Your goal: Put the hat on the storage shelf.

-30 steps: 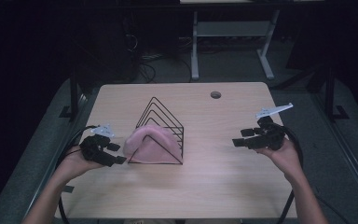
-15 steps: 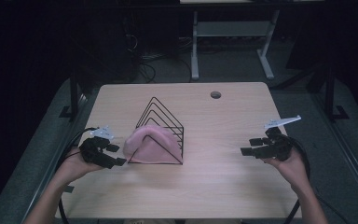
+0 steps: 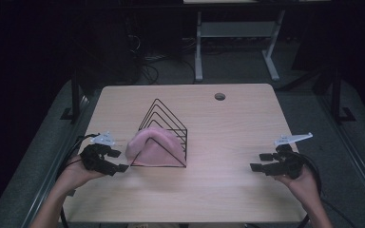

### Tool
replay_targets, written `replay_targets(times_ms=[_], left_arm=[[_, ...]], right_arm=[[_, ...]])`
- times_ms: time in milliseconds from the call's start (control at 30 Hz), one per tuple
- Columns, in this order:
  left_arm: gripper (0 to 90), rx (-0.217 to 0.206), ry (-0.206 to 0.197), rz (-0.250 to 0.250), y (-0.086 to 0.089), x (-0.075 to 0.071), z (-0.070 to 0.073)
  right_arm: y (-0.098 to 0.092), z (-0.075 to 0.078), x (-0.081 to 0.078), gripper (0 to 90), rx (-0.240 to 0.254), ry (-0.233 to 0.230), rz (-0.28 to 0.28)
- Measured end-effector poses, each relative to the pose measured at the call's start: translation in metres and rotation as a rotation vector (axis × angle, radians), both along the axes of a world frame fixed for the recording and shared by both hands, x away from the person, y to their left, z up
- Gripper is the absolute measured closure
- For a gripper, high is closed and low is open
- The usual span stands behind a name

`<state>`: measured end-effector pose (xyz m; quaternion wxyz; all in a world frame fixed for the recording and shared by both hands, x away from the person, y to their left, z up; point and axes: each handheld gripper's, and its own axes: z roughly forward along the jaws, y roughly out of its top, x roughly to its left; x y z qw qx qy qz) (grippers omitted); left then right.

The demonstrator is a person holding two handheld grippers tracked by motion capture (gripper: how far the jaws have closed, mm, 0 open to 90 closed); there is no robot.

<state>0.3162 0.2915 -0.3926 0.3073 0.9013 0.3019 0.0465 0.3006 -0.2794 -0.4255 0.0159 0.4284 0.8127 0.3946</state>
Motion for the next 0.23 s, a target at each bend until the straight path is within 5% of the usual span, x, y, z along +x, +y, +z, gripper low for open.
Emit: replay_targets(times_ms=[33, 100, 233], left_arm=[[29.4, -0.043, 0.001, 0.03, 0.001, -0.003, -0.002], [29.4, -0.037, -0.01, 0.039, 0.002, -0.005, -0.003], [29.1, -0.094, -0.017, 0.073, 0.003, -0.012, -0.01]], right_arm=[[0.002, -0.003, -0.006, 29.0, -0.014, -0.011, 0.004], [0.005, -0.006, -0.014, 27.2, -0.015, -0.032, 0.016], [0.007, -0.013, -0.028, 24.5, 0.022, -0.051, 0.03]])
